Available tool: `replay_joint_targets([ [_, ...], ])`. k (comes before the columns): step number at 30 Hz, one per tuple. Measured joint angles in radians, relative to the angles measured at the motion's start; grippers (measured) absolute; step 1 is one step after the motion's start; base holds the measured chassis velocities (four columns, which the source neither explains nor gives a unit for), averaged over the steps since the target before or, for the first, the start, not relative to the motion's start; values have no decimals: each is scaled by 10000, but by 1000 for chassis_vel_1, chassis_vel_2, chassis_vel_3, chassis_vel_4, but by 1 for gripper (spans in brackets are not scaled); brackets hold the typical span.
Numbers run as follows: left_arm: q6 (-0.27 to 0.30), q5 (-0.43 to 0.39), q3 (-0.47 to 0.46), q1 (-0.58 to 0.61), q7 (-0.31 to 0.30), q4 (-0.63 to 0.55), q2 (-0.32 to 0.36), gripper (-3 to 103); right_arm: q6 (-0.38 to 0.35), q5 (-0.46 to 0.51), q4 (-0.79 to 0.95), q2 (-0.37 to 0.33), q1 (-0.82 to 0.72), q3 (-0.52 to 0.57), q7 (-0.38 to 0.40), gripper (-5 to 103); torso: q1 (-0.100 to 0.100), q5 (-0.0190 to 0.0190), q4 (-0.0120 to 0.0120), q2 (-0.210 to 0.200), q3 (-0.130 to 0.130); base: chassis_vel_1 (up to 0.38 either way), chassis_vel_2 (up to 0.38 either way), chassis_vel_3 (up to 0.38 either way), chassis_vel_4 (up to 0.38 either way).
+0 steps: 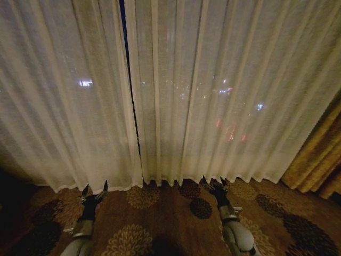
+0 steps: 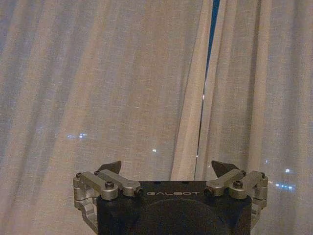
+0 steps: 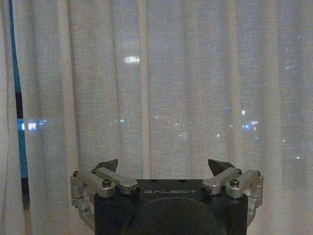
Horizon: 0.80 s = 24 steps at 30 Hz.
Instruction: Open the curtains by pulling them apart, changing their state from closed to fully open.
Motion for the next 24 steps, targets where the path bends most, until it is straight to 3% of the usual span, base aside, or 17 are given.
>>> replay_joint_targets([
  [15, 0, 0, 0, 0, 0, 0, 0, 100, 146, -48, -509, -57, 308, -62, -127, 100, -3, 1, 0, 1, -1, -18, 19, 19, -12],
  [24, 0, 0, 0, 2, 0, 0, 0, 100, 168, -98, -690, -6, 380, -97, -222, 100, -4, 0, 1, 1, -1, -150, 174, 163, -156],
])
